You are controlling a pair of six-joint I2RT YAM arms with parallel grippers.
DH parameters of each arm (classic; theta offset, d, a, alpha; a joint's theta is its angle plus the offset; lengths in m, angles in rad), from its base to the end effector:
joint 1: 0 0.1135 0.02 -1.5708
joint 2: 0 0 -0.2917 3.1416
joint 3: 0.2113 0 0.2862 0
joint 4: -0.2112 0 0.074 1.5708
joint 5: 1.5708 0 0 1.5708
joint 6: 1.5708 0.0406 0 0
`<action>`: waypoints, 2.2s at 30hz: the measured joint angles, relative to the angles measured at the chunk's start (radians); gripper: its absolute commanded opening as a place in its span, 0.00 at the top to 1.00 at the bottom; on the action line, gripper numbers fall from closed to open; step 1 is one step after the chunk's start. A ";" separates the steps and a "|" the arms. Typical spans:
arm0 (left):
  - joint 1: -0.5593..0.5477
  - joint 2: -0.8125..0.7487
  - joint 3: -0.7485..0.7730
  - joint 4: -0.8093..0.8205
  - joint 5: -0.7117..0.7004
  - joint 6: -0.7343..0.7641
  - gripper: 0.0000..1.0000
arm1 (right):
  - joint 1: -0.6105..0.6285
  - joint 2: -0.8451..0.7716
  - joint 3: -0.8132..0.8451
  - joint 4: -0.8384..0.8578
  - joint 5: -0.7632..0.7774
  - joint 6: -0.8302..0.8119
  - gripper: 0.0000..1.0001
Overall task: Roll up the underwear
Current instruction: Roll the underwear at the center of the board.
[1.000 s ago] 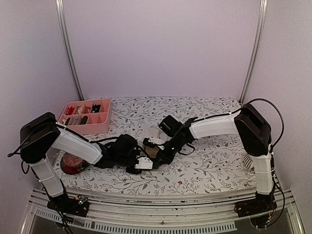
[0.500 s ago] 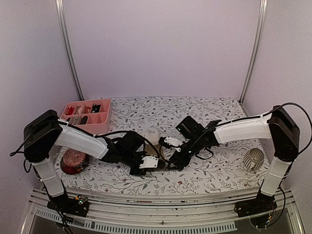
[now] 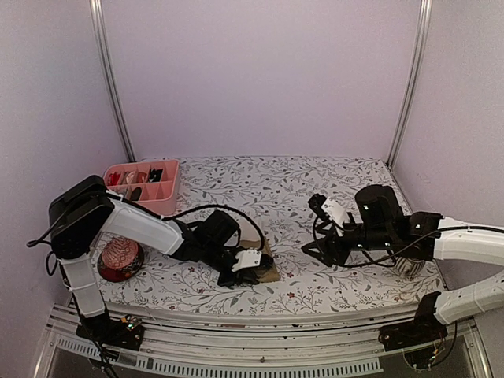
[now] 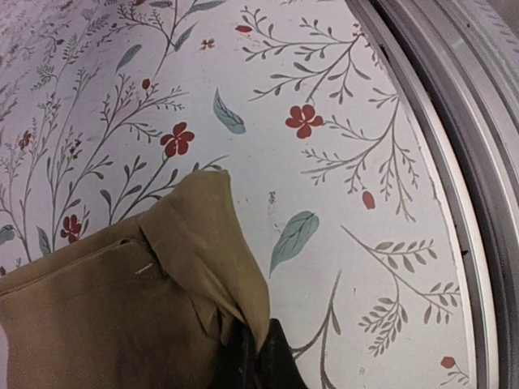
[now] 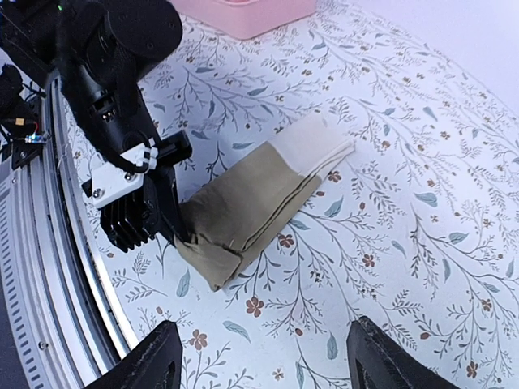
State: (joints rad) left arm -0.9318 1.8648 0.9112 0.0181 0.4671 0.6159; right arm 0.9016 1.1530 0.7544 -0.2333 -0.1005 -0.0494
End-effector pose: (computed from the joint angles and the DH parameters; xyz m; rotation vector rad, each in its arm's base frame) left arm 0.2125 -0.3166 0.1105 1.8843 1.6489 -0.7156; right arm 0.1675 0.2183 0.2593 -1.0861 1.9834 0.5776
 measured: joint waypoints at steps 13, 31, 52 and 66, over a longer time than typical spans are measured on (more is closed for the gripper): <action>0.113 0.020 -0.034 0.022 0.200 -0.176 1.00 | 0.271 0.106 -0.035 0.151 0.214 -0.148 0.21; 0.239 0.173 0.110 -0.106 0.439 -0.313 1.00 | 0.423 0.556 0.095 0.318 0.396 -0.619 0.65; 0.262 0.234 0.179 -0.189 0.517 -0.314 1.00 | 0.311 0.664 0.121 0.400 0.405 -0.761 0.65; 0.263 0.240 0.189 -0.204 0.521 -0.315 1.00 | 0.308 0.664 0.121 0.437 0.352 -0.774 0.65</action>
State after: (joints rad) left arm -0.6685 2.1044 1.1000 -0.1856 0.9886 0.3012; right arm 1.2095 1.8172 0.8753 0.2039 0.2512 -0.8234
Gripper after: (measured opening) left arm 0.022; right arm 0.366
